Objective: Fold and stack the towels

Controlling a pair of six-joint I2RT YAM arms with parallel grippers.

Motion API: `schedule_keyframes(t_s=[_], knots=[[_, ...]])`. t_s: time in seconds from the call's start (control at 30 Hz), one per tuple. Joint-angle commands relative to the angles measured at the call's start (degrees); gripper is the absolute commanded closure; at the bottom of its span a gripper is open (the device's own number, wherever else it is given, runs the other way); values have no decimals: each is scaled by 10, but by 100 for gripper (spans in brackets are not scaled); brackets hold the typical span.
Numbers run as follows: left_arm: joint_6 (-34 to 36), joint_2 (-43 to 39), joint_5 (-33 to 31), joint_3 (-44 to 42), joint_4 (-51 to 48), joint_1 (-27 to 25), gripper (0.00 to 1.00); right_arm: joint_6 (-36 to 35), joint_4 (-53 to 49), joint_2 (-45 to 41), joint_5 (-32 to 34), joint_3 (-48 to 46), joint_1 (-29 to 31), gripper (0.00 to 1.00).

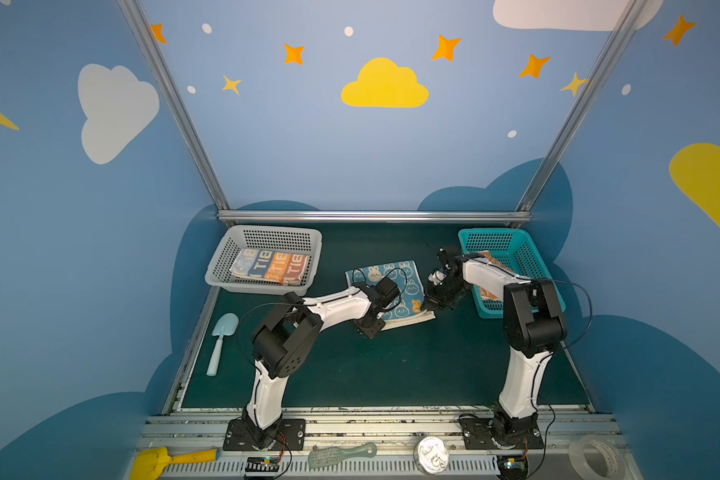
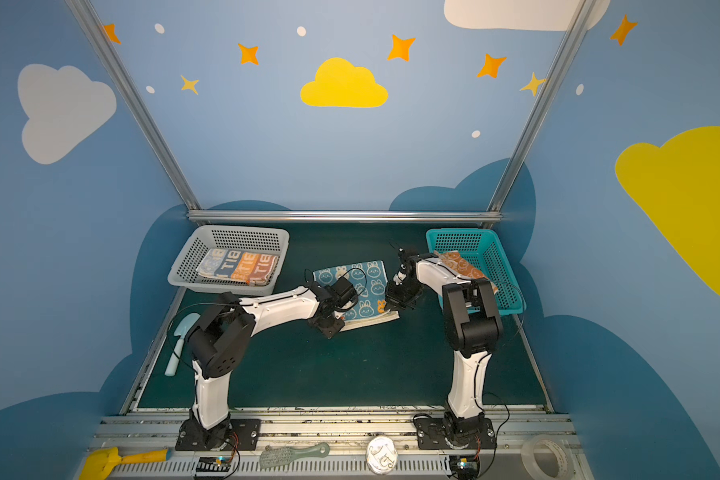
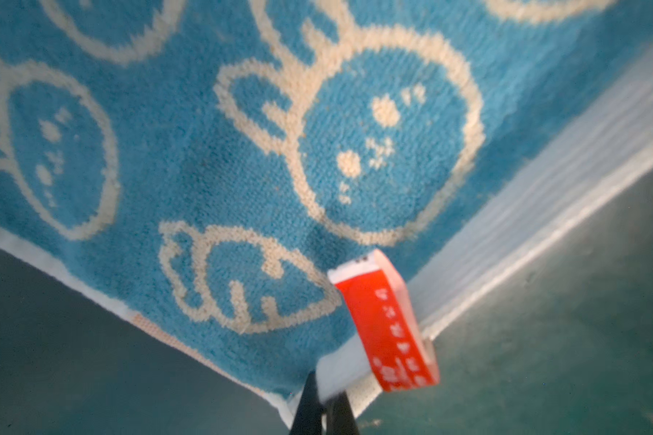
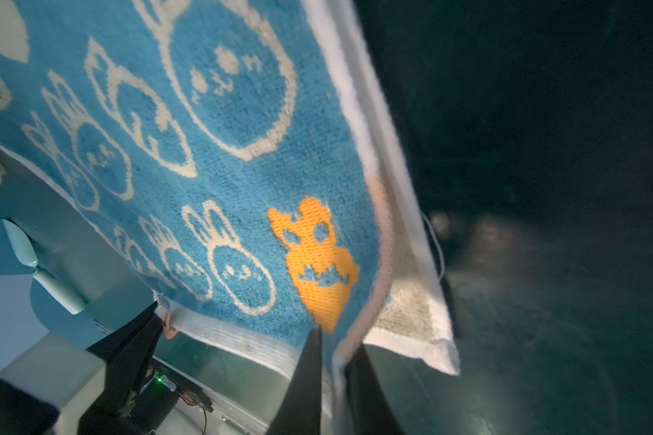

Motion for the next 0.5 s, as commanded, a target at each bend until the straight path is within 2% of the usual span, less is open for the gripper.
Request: schedule_keyframes(t_s=[0.0,0.1,0.2,0.23,0.3,0.33,0.37,0.47], knots=[[-9,-4,11,2,-5,-4,82,-3,5,5,1,-6,-2,78],[-8,-24,16,8,-9,-4,74,-2,6,-1,0,-7,-2,67],[-7,-58,12,8,-6,-6,59,-1,2,-9,-2,-5,-1,57],[-6,-73,6,11,-6,-5,39,-1,1,-13,-2,-6,-1,54],[-2,-101,-4,14,-2,-5,13,-1,-2,-21,1,-7,-1,52],[0,-117,-9,15,4,-5,5,-1,-3,-23,3,-7,-1,52],[1,-131,-15,14,11,-5,0,-2,-3,-25,3,-8,-1,52],[-4,-172,-35,-4,55,-4,0,-2,-4,-25,5,-9,-1,54]])
